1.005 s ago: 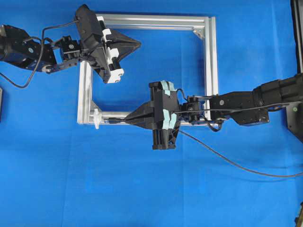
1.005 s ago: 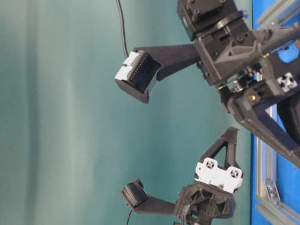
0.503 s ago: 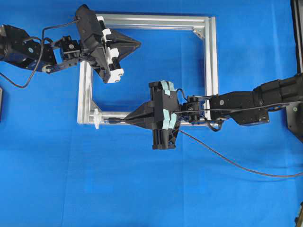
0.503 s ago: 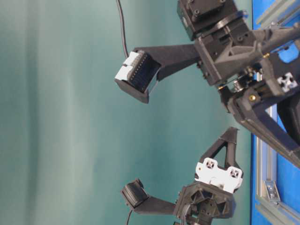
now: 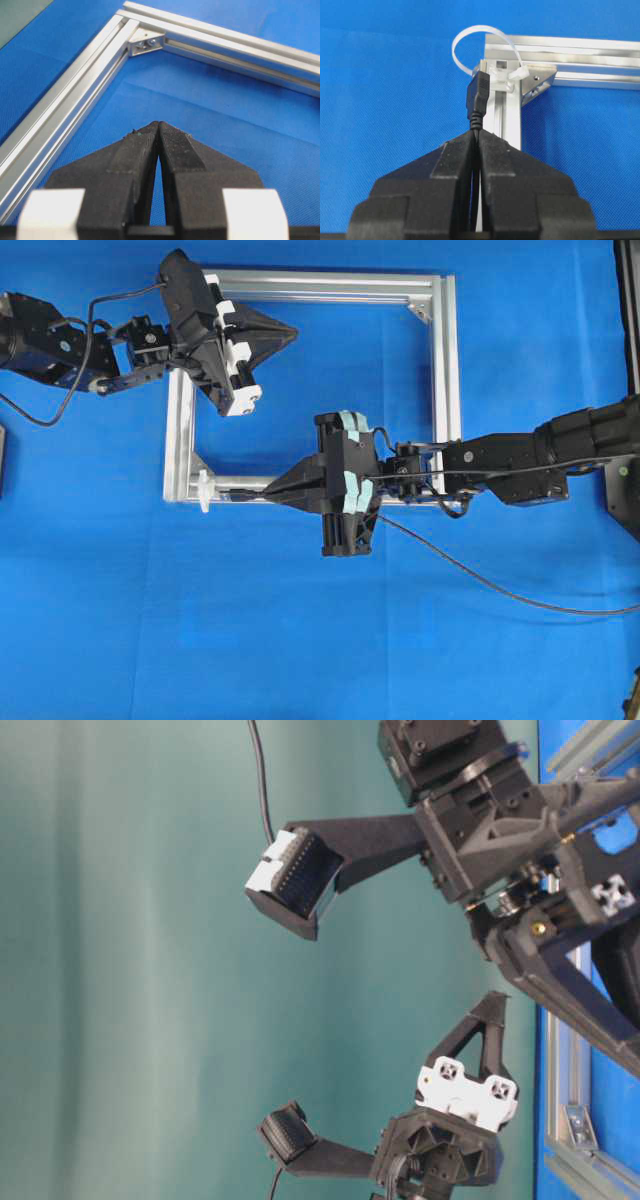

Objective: Insert the wire through the string loop located on the left side.

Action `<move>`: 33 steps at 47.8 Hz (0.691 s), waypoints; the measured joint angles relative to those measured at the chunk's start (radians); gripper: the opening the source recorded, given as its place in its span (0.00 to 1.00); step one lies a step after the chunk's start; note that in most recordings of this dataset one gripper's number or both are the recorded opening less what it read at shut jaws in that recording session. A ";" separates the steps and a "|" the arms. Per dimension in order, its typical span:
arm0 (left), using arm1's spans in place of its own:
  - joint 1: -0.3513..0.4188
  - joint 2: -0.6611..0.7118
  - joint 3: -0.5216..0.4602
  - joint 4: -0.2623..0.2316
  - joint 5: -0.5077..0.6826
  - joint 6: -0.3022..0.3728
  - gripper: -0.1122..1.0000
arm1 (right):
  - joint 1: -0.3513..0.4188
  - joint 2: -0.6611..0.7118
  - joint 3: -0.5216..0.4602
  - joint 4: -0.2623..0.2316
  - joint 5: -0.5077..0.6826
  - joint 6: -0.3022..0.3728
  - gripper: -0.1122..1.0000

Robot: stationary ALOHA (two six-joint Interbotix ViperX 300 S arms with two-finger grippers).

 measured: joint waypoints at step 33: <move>0.000 0.000 0.000 0.000 -0.002 0.000 0.10 | -0.012 0.057 -0.071 0.000 0.018 0.000 0.10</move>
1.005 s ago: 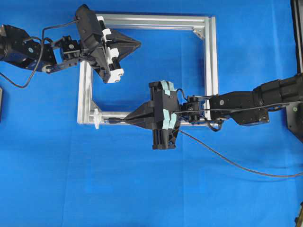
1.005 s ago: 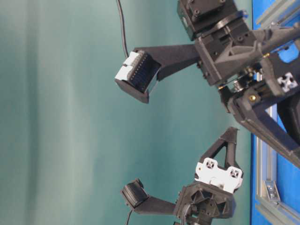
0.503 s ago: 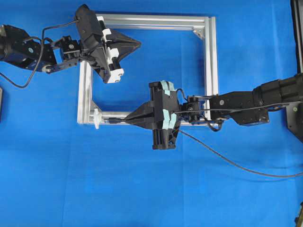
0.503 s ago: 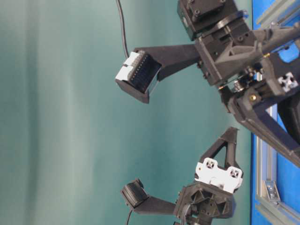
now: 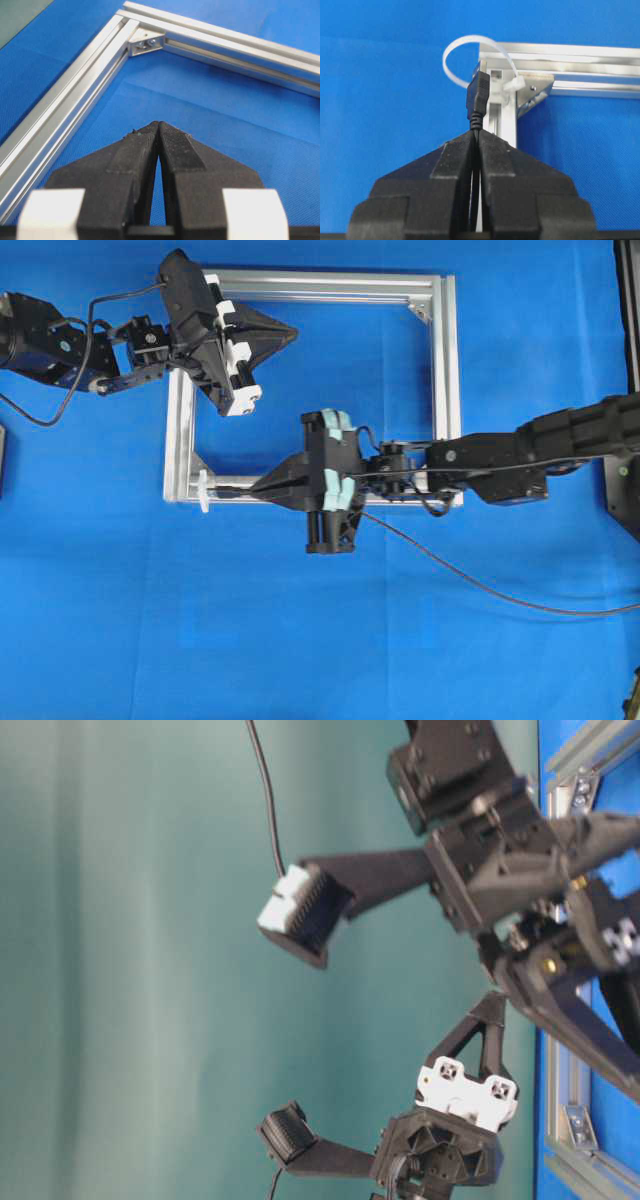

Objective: Insert the wire through the string loop located on the left side.

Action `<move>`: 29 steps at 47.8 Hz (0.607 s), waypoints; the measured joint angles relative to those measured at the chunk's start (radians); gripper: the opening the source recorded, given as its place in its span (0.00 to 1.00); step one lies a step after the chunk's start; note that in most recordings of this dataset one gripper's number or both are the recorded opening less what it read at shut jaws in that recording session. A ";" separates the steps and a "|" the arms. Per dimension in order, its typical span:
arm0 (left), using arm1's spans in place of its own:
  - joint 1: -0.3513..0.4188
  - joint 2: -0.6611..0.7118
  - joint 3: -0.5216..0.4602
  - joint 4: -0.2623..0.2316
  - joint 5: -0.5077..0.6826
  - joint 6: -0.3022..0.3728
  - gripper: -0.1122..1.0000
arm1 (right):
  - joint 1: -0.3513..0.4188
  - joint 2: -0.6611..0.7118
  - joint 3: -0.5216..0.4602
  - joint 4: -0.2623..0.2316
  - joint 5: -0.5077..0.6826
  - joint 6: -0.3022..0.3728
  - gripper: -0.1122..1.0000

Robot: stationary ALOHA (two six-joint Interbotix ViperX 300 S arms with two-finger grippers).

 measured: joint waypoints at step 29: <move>-0.002 0.000 0.000 0.000 0.000 0.000 0.10 | -0.002 0.132 -0.187 0.000 0.026 -0.003 0.10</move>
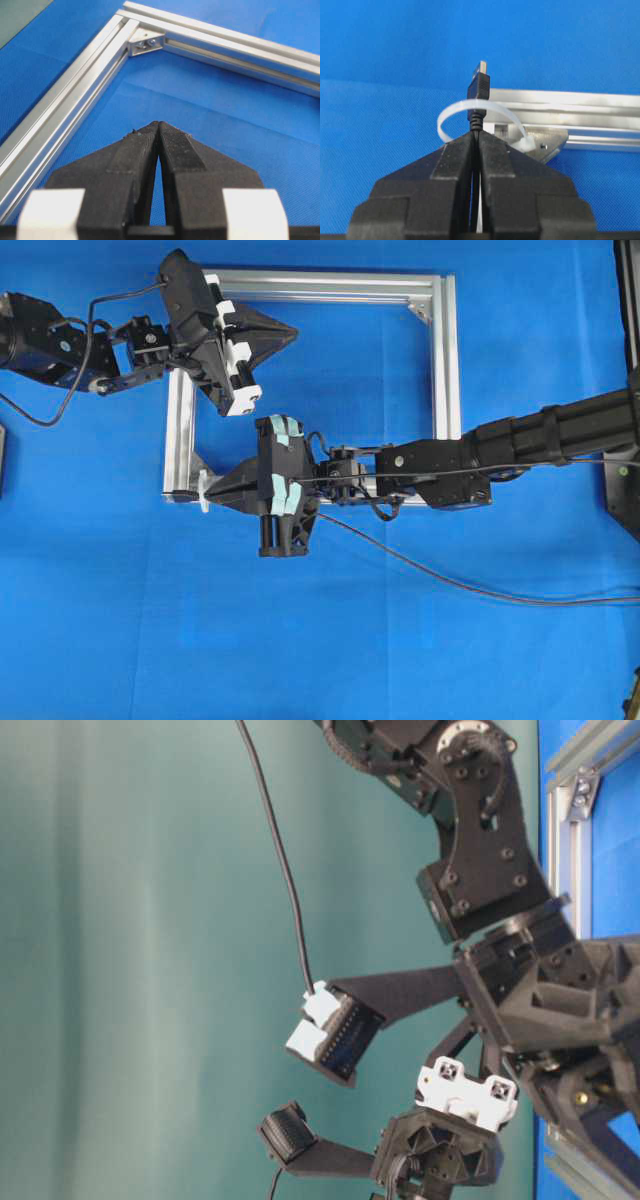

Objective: Insert the wire through the string loop located on the left side.

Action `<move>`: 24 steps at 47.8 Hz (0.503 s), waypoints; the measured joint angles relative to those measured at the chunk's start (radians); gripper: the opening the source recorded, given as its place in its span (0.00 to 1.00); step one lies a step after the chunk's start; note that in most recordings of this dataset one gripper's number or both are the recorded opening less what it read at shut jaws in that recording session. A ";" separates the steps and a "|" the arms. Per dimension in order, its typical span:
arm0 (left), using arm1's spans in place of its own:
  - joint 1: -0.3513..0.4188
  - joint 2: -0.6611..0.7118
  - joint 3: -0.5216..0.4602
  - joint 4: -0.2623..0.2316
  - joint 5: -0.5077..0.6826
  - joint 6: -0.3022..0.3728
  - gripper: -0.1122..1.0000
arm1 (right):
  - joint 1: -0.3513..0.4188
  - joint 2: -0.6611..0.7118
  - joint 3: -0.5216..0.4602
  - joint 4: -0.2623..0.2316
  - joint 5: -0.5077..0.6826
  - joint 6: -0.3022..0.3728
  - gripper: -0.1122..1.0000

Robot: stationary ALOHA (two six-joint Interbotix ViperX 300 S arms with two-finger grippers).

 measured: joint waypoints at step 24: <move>0.006 -0.049 0.063 0.000 0.002 0.000 0.10 | 0.000 0.000 -0.002 -0.002 0.005 0.000 0.10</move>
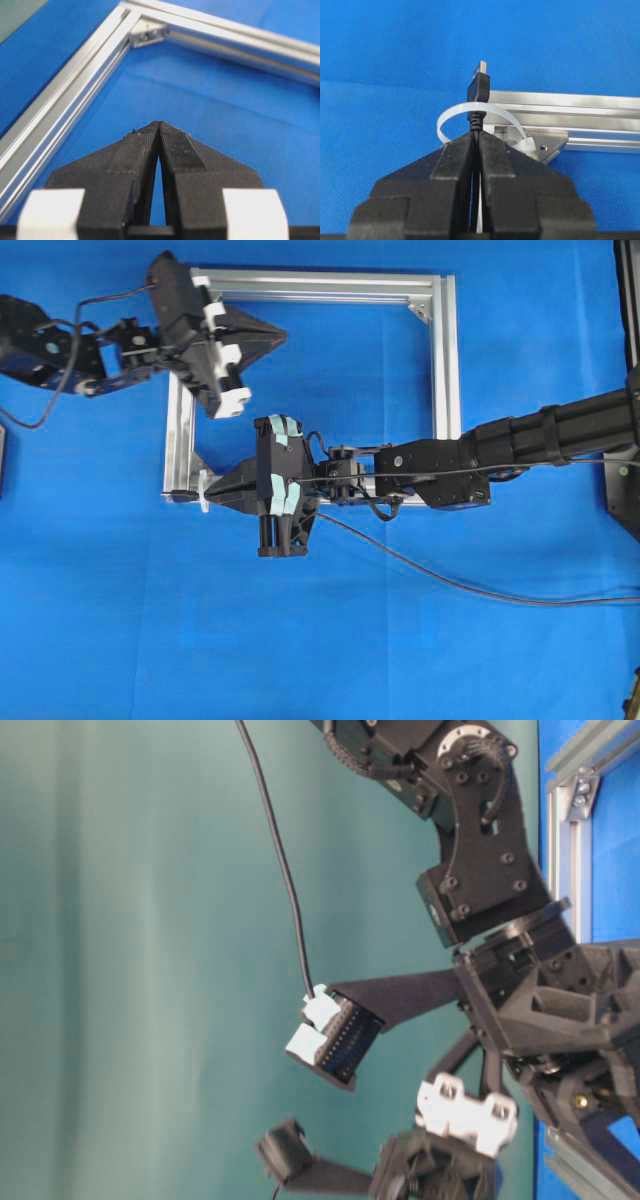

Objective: Insert the wire through the string loop located on the left side.

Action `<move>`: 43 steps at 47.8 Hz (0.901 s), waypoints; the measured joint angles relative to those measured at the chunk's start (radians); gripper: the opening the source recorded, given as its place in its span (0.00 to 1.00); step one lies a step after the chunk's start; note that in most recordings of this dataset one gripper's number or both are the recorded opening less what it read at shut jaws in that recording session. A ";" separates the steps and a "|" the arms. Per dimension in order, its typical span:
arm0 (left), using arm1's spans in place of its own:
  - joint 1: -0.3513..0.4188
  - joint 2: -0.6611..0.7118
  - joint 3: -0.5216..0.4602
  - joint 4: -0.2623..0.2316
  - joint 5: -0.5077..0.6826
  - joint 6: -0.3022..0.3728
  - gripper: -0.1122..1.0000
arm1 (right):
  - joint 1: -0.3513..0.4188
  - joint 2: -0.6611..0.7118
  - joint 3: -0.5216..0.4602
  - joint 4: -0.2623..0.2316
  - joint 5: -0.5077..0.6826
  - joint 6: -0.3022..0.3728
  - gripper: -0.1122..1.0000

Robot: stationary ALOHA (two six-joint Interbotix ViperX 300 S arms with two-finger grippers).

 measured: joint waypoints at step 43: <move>-0.034 -0.541 0.457 0.000 0.074 -0.003 0.10 | -0.003 0.000 0.000 0.000 0.008 0.000 0.10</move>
